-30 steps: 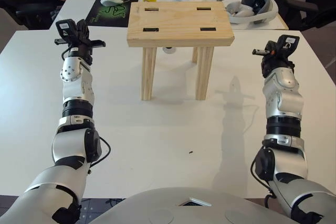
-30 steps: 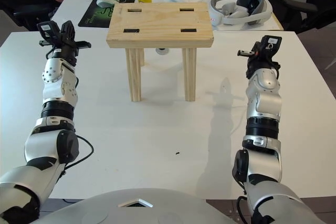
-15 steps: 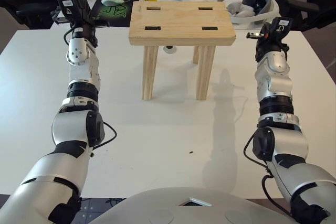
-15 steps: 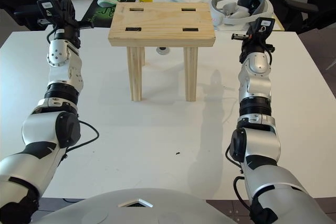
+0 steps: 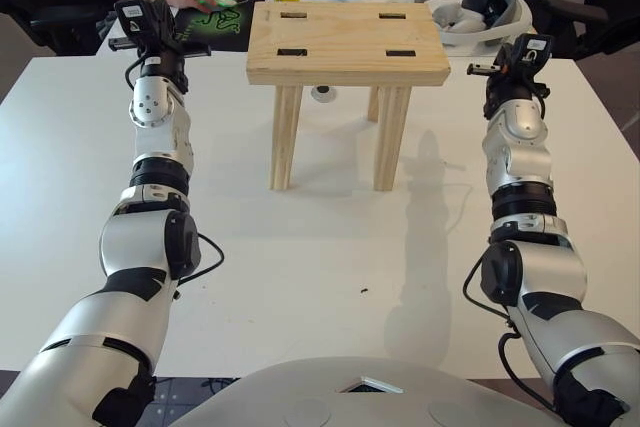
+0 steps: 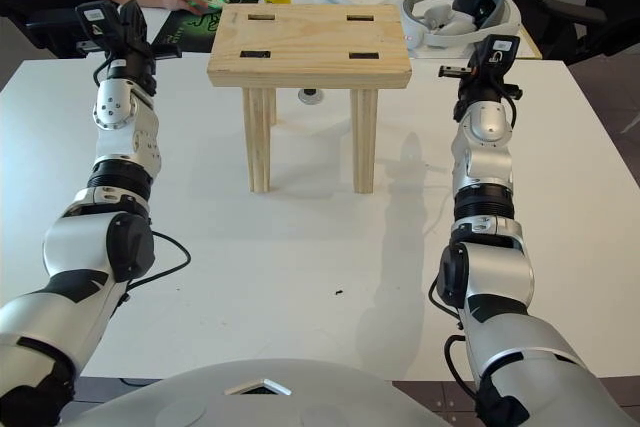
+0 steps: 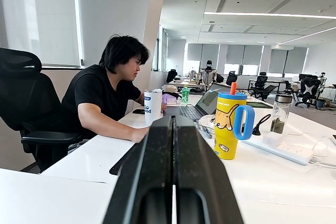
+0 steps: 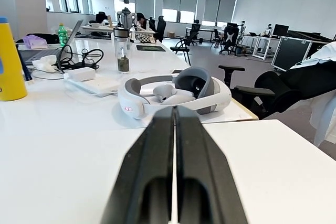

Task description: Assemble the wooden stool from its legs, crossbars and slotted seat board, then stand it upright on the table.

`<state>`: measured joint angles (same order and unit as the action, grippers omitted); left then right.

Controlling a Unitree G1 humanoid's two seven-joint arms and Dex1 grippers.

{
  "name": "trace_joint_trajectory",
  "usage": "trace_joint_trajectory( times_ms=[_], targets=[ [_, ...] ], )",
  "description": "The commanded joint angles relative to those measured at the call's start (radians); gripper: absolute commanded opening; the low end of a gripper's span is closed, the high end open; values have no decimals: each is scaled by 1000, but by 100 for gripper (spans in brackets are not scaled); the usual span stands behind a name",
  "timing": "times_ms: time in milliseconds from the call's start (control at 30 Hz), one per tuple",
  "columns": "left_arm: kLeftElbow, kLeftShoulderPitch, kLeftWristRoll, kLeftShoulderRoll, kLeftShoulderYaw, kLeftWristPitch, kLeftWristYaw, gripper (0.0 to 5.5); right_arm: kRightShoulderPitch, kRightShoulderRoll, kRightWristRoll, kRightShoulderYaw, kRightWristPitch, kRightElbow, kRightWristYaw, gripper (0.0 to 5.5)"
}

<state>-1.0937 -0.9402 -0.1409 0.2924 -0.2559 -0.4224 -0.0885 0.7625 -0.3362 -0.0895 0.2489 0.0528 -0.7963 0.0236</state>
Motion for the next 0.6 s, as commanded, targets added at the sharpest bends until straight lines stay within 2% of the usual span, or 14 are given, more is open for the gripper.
trace_joint_trajectory(
  times_ms=[33,233,400,600],
  targets=[
    [-7,-25,17,-8,10,-8,11,1,23,5,-13,10,2,-11,7,0],
    [-4,-21,19,-10,18,-4,5,1,4,18,-55,36,-11,-4,-18,0],
    [-4,-18,7,-9,13,8,-14,1,4,19,-44,31,-28,-5,28,0],
    [7,-8,2,-16,11,6,-21,1,15,10,-27,4,-48,2,4,0]
  ],
)
